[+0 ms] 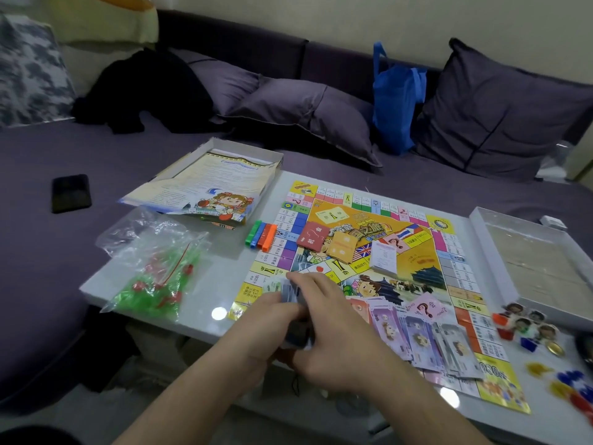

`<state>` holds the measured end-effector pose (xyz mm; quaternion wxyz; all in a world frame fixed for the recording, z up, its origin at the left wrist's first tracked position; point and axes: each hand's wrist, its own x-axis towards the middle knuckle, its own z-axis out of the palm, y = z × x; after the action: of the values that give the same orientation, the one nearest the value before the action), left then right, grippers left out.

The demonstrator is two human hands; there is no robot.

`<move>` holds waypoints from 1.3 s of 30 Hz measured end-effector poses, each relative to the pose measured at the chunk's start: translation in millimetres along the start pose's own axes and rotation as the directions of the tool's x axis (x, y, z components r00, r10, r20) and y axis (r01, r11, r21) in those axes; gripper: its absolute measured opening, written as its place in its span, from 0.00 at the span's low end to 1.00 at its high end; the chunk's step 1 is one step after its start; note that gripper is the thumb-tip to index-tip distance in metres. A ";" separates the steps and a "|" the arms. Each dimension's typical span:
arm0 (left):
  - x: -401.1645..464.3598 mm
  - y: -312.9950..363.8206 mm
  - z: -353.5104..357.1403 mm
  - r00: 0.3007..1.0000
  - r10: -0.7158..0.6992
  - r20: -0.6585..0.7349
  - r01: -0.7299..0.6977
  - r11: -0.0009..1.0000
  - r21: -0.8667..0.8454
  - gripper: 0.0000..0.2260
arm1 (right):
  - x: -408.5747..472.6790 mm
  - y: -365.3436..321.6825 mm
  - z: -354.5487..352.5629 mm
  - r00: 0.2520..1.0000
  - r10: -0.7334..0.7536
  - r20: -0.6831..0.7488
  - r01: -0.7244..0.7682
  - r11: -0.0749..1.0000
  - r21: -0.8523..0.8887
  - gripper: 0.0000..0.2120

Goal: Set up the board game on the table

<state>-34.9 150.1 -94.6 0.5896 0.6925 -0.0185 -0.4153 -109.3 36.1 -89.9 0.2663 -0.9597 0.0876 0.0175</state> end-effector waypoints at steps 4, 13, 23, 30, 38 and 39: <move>6.6 10.9 -14.4 0.986 -0.086 -0.141 0.062 0.984 -0.166 0.04 | 4.8 2.7 -4.6 0.998 0.014 0.067 -0.015 1.000 0.009 0.60; 41.4 3.8 -45.9 0.933 -0.111 -0.342 0.027 0.970 -0.243 0.08 | 40.0 20.7 28.1 0.998 0.015 0.061 0.003 0.956 -0.292 0.59; 45.5 -0.7 -52.9 0.931 -0.145 -0.335 0.038 0.951 -0.305 0.10 | 38.4 17.3 54.8 0.992 -0.094 0.082 0.117 0.922 -0.369 0.59; 35.6 -3.8 -57.5 0.940 -0.071 -0.333 -0.053 0.936 -0.348 0.11 | 16.4 5.1 69.7 0.976 -0.215 0.024 0.202 0.866 -0.458 0.46; 11.5 13.3 -59.3 0.970 0.059 -0.236 -0.186 0.804 -0.564 0.06 | 12.2 6.5 63.4 0.959 -0.251 -0.129 0.184 0.903 -0.389 0.36; 7.5 16.1 -59.5 0.976 0.064 -0.209 -0.180 0.780 -0.599 0.06 | 12.1 7.0 56.9 0.958 -0.230 -0.174 0.149 0.912 -0.381 0.37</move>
<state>13.1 189.0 -87.8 0.8074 0.4946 0.1250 -0.2963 -97.9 57.5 -143.3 0.0731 -0.9925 0.0171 -0.0965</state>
